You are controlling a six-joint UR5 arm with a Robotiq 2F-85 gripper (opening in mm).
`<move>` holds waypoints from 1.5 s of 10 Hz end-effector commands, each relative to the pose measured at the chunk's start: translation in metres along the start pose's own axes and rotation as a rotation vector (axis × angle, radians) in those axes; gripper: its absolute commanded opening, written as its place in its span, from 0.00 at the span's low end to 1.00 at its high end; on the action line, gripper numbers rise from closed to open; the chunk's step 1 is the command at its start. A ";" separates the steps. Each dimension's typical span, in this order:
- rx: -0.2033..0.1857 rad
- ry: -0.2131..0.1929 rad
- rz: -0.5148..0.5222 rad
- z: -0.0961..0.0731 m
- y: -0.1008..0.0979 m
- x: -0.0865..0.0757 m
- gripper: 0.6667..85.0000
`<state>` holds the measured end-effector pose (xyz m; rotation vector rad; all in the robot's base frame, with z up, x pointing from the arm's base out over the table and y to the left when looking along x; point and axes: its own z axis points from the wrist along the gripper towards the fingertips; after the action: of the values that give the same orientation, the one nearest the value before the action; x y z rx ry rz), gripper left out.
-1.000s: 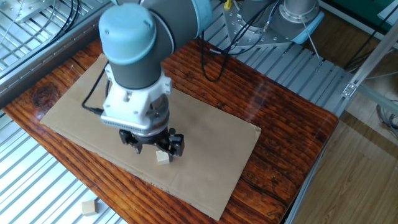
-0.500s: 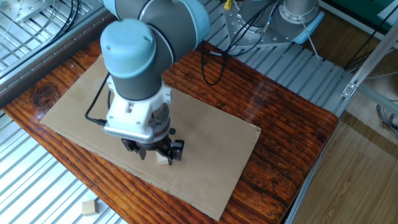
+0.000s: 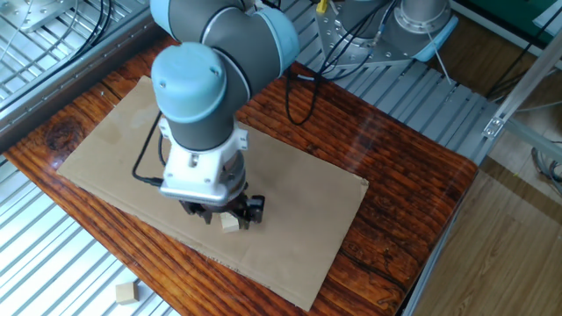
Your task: Pick up one small block
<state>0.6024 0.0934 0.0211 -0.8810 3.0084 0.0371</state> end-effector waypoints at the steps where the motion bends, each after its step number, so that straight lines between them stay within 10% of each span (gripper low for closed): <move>1: 0.016 0.021 -0.069 0.004 0.005 0.008 0.71; 3: 0.042 0.021 -0.034 0.004 0.001 0.008 0.24; 5: 0.080 0.005 -0.016 -0.001 -0.008 0.006 0.01; 8: 0.057 -0.026 0.023 -0.013 -0.016 0.002 0.00; 12: 0.093 -0.077 0.165 -0.073 -0.078 0.003 0.00; 15: 0.096 -0.153 0.351 -0.085 -0.078 -0.005 0.00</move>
<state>0.6413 0.0325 0.0855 -0.5339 2.9655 -0.0754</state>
